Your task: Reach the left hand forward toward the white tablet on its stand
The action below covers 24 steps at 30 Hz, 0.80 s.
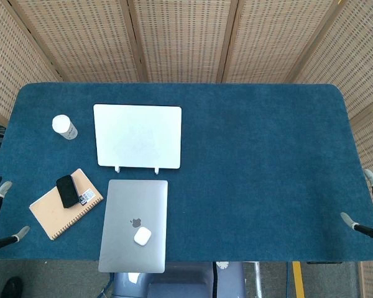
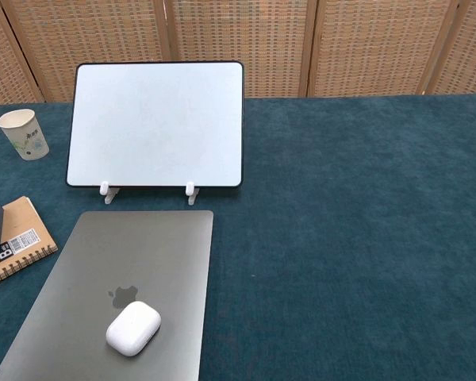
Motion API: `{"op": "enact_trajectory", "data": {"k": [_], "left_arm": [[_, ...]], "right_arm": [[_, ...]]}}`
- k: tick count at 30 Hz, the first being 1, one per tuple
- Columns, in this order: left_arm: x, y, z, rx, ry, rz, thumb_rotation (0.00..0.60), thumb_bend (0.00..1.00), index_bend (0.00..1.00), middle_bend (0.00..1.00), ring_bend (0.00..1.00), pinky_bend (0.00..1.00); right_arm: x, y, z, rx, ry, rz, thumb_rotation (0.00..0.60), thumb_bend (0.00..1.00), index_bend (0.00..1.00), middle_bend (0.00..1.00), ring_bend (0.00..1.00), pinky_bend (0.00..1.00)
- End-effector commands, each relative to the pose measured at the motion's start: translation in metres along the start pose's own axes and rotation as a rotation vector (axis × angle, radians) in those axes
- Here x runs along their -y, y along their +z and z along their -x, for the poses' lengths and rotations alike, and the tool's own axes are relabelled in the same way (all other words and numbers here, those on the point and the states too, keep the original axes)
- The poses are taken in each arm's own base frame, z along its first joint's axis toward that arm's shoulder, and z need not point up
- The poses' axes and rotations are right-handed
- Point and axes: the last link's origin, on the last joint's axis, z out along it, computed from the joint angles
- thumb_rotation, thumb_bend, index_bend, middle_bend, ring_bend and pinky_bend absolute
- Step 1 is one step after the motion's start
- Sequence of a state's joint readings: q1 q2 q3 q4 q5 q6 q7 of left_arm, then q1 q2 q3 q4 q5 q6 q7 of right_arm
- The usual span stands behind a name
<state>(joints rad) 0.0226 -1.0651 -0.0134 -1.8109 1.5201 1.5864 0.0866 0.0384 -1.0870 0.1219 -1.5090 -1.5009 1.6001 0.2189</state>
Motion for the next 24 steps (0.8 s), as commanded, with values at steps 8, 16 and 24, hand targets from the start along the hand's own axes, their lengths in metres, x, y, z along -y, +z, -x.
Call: {"op": "enact_trajectory", "data": {"k": [8,16,24], "left_arm": [[0.000,0.000,0.001,-0.001,0.007,0.002,0.600,0.00,0.00,0.00,0.00,0.00],[0.004,0.043,0.013,0.090,0.059,0.168,0.600,0.00,0.00,0.00,0.00,0.00],[0.025,0.096,0.053,0.176,0.333,0.379,0.600,0.00,0.11,0.00,0.00,0.00]], "right_arm": [[0.000,0.000,0.000,0.002,-0.001,0.001,0.600,0.00,0.00,0.00,0.00,0.00],[0.002,0.001,0.006,0.022,-0.014,0.002,0.600,0.00,0.00,0.00,0.00,0.00],[0.001,0.005,0.009,0.026,-0.027,0.023,0.600,0.00,0.00,0.00,0.00,0.00]]}}
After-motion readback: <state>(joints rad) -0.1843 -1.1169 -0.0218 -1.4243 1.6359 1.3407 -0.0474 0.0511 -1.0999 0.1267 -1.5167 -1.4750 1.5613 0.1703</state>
